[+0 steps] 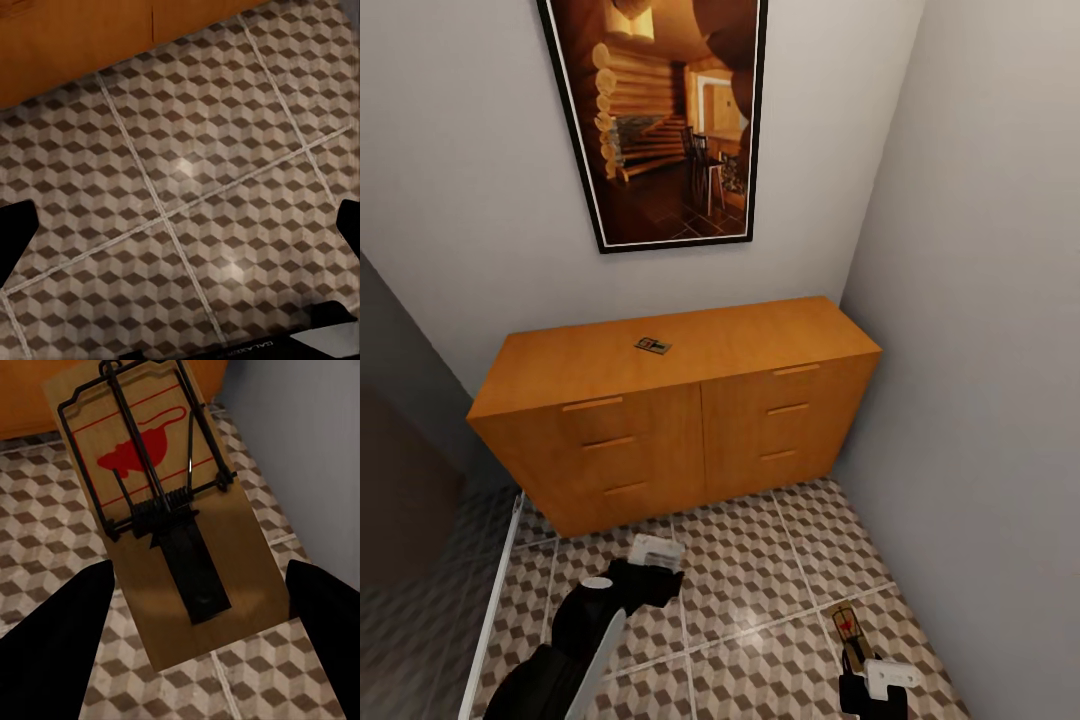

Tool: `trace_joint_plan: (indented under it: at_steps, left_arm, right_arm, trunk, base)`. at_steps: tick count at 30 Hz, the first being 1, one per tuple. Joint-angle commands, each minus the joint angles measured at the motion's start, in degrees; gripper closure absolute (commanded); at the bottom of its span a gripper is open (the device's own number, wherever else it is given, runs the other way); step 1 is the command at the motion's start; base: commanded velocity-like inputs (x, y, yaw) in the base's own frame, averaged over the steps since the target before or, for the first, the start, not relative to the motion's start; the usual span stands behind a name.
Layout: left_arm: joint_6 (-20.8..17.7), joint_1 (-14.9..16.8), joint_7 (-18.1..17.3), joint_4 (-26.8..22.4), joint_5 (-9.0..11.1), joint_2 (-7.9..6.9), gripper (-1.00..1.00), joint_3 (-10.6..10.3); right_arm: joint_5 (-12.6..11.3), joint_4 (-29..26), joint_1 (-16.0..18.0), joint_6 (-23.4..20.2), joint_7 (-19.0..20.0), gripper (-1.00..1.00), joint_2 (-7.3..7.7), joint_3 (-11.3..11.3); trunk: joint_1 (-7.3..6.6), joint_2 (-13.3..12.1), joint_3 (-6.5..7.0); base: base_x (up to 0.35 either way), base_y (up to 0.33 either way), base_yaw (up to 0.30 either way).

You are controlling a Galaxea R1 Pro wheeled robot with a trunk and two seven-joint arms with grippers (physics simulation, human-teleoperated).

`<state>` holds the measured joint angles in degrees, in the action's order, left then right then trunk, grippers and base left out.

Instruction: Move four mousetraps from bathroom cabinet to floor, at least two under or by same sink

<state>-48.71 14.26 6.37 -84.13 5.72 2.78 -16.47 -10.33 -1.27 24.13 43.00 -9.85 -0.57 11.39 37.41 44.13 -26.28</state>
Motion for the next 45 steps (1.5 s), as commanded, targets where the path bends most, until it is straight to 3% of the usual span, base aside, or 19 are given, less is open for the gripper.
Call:
trace_joint_plan:
  at_steps: [1, 3, 6, 13, 17, 20, 23, 30, 33, 34, 37, 38, 40, 41, 43, 44, 45]
  left_arm:
    - [-1.79, 0.43, 0.56, -1.16, 0.57, 0.25, -1.00, -0.04]
    - [-5.05, 2.78, 0.56, -2.96, 0.54, 0.87, -1.00, 0.00]
    - [-7.58, 9.42, 0.59, -4.10, 0.53, 1.35, -1.00, 0.02]
    - [-8.99, 23.63, 0.65, -2.34, 0.68, 2.70, -1.00, 0.24]
    - [-9.11, 33.60, 0.71, 5.97, 0.69, 3.65, -1.00, 1.14]
    - [-9.07, 42.47, 0.86, 15.16, 0.69, 3.83, -1.00, 5.33]
    - [-9.04, 48.86, 1.80, 20.06, 0.68, 3.82, -1.00, 6.97]
    - [-9.36, 52.41, 2.40, 17.89, 0.66, 3.60, -1.00, 7.68]
    - [-9.86, 52.75, 1.39, 16.34, 0.79, 1.75, -1.00, 7.74]
    - [-9.97, 52.81, -0.18, 16.00, 0.85, 0.33, -1.00, 7.75]
    - [-10.07, 52.89, -4.45, 15.34, 0.89, -2.09, -1.00, 7.76]
    - [-10.11, 52.91, -8.39, 14.64, 0.88, -3.76, -1.00, 7.76]
    - [-10.10, 52.92, -12.85, 13.88, 0.86, -5.66, -1.00, 7.73]
    - [-10.07, 52.94, -17.55, 13.17, 0.80, -7.81, -1.00, 7.71]
    - [-10.01, 52.93, -22.12, 12.53, 0.75, -10.00, -1.00, 7.70]
    - [-9.94, 52.95, -26.51, 11.95, 0.70, -12.13, -1.00, 7.69]
    - [-9.92, 52.95, -28.65, 11.64, 0.68, -13.20, -1.00, 7.69]
  right_arm:
    - [-0.47, 0.04, 0.04, 0.14, -0.17, 1.00, -0.02, 0.53]
    - [-0.48, 0.06, 0.04, 0.11, -0.17, 1.00, 0.00, 0.53]
    - [-0.48, 0.05, 0.05, 0.04, -0.14, 1.00, -0.03, 0.56]
    - [-0.48, 0.12, 0.04, -0.02, -0.09, 1.00, -0.04, 0.57]
    - [-0.48, 0.13, 0.04, -0.02, -0.02, 1.00, -0.11, 0.62]
    - [-0.48, 0.13, 0.04, -0.12, 0.00, 1.00, -0.16, 0.65]
    - [-0.48, 0.13, 0.04, -0.17, 0.00, 1.00, -0.20, 0.64]
    - [-0.48, 0.13, 0.04, -0.19, 0.00, 1.00, -0.14, 0.62]
    - [-0.48, 0.13, 0.04, -0.20, 0.00, 1.00, -0.07, 0.63]
    - [-0.48, 0.13, 0.04, -0.20, 0.00, 1.00, -0.06, 0.62]
    - [-0.48, 0.13, 0.04, -0.20, 0.00, 1.00, -0.05, 0.64]
    - [-0.48, 0.13, 0.04, -0.22, 0.00, 1.00, -0.05, 0.63]
    - [-0.48, 0.13, 0.04, -0.24, 0.00, 1.00, -0.05, 0.64]
    - [-0.48, 0.13, 0.04, -0.27, 0.00, 1.00, -0.05, 0.65]
    - [-0.48, 0.13, 0.04, -0.41, 0.00, 1.00, -0.04, 0.65]
    - [-0.48, 0.13, 0.04, -0.59, 0.02, 1.00, -0.04, 0.65]
    - [-0.48, 0.13, 0.04, -0.69, 0.04, 1.00, -0.04, 0.65]
  trunk:
    - [0.01, 0.05, -0.06]
    - [0.01, 0.05, -0.06]
    - [0.01, 0.05, -0.06]
    - [0.01, 0.05, -0.06]
    - [0.01, 0.05, -0.06]
    - [0.01, 0.05, -0.06]
    - [0.01, 0.05, -0.06]
    - [0.01, 0.05, -0.06]
    - [0.01, 0.05, -0.06]
    - [0.01, 0.05, -0.06]
    - [0.01, 0.05, -0.06]
    - [0.01, 0.05, -0.06]
    - [0.01, 0.05, -0.06]
    - [0.01, 0.05, -0.06]
    - [0.01, 0.05, -0.06]
    - [0.01, 0.05, -0.06]
    - [0.01, 0.05, -0.06]
  base:
    - [0.000, 0.000, 0.000]
    - [0.000, 0.000, 0.000]
    - [0.000, 0.000, 0.000]
    - [0.000, 0.000, 0.000]
    - [0.000, 0.000, 0.000]
    - [0.000, 0.000, 0.000]
    - [0.000, 0.000, 0.000]
    - [0.000, 0.000, 0.000]
    - [0.000, 0.000, 0.000]
    - [0.000, 0.000, 0.000]
    - [0.000, 0.000, 0.000]
    - [0.000, 0.000, 0.000]
    - [0.000, 0.000, 0.000]
    - [0.000, 0.000, 0.000]
    - [0.000, 0.000, 0.000]
    - [0.000, 0.000, 0.000]
    - [0.000, 0.000, 0.000]
